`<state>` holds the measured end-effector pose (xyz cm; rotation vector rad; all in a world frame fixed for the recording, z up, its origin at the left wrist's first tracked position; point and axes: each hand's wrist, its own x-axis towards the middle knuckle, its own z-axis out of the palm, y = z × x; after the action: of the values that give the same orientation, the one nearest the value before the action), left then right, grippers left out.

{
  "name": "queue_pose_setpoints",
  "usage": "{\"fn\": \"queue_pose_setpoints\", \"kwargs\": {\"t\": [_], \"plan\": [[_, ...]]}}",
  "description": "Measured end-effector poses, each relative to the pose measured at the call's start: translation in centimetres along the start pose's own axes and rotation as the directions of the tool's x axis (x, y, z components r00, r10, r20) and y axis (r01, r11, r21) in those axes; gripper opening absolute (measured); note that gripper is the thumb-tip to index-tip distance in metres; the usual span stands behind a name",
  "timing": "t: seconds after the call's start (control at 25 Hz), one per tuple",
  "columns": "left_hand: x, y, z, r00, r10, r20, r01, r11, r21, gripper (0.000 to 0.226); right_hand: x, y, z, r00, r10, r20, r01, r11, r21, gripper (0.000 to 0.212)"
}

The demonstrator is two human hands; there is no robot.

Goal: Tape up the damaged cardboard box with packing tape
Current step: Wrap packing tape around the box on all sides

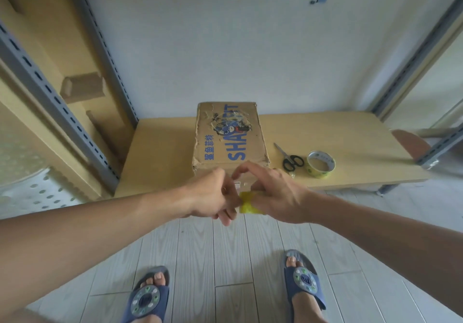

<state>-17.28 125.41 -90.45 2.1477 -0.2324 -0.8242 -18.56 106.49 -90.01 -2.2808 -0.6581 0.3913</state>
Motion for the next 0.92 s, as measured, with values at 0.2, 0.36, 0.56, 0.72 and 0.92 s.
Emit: {"fn": "queue_pose_setpoints", "kwargs": {"t": [0.2,0.36,0.56,0.72,0.92], "plan": [[-3.8,1.9,-2.9,0.981,0.131,-0.140,-0.118,0.988,0.098,0.025,-1.1,-5.4,-2.6,0.997,-0.028,-0.071,0.020,0.993,-0.114,0.046],[-4.7,1.0,-3.4,0.970,0.150,-0.190,-0.136,0.987,0.086,0.030,-1.0,-5.9,-3.2,0.998,0.028,-0.052,-0.036,0.988,-0.151,0.025],[-5.4,0.6,-4.4,0.963,0.144,-0.230,-0.120,0.986,0.115,0.032,0.4,-6.0,-2.5,0.998,0.069,-0.008,-0.069,0.967,-0.245,0.028],[-5.7,0.2,-5.5,0.958,0.145,-0.248,-0.130,0.988,0.078,0.032,1.4,-6.1,-2.7,0.999,0.035,-0.028,-0.041,0.972,-0.232,0.033],[-6.9,0.3,-6.5,0.955,0.144,-0.261,-0.143,0.989,0.025,0.031,2.5,-6.4,-2.6,0.999,0.020,-0.040,-0.030,0.961,-0.276,0.039]]}}
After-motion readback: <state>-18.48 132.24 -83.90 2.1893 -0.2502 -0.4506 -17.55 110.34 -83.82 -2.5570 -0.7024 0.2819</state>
